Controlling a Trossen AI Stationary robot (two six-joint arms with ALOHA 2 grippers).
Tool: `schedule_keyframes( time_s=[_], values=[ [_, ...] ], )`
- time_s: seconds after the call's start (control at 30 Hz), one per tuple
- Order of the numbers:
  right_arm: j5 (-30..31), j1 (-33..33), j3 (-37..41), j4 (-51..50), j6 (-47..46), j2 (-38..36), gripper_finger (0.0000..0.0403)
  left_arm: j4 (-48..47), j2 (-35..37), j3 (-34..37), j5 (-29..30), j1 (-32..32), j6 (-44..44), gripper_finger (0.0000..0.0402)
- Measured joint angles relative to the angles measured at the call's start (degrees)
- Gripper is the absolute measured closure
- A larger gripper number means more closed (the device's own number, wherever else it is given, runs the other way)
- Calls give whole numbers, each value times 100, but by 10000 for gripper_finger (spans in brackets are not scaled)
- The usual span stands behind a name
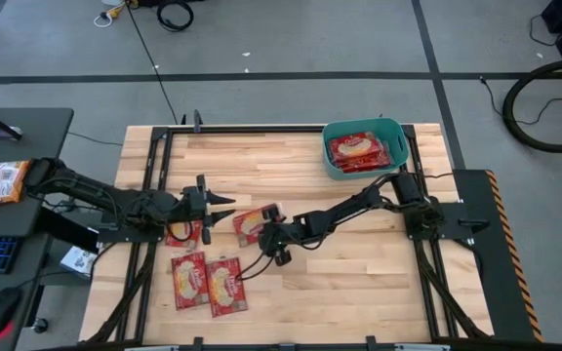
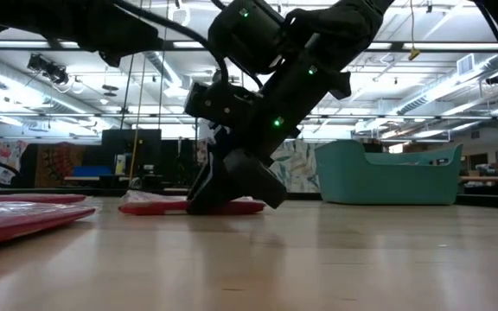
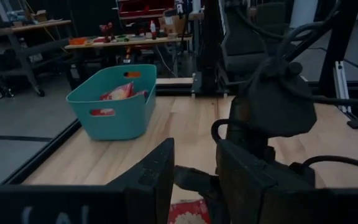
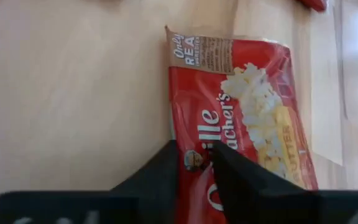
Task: Sort popcorn bags into baskets
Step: Put the red popcorn bag into the green bin
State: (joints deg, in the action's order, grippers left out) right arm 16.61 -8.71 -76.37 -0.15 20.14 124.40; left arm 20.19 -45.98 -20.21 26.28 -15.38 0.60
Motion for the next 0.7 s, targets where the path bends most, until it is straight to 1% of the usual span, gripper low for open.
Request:
schedule_keyframes(
  time_s=[0.13,0.2,0.23,0.4,0.57,0.7],
  values=[
    [153,30,-1,-192,-8,-7,357,1,0,0,0,0,6,276],
    [362,21,-1,-305,81,-32,386,2,0,0,1,0,6,276],
    [517,-5,6,-433,135,-67,393,1,0,0,0,0,6,276],
    [1060,-94,43,-1074,296,-402,393,-16,0,0,2,4,8,276],
    [1452,-107,41,-1804,62,-957,398,-57,0,0,2,4,10,276],
    [2064,-131,39,-2299,28,-1379,398,-57,0,0,2,4,11,276]
  ],
)
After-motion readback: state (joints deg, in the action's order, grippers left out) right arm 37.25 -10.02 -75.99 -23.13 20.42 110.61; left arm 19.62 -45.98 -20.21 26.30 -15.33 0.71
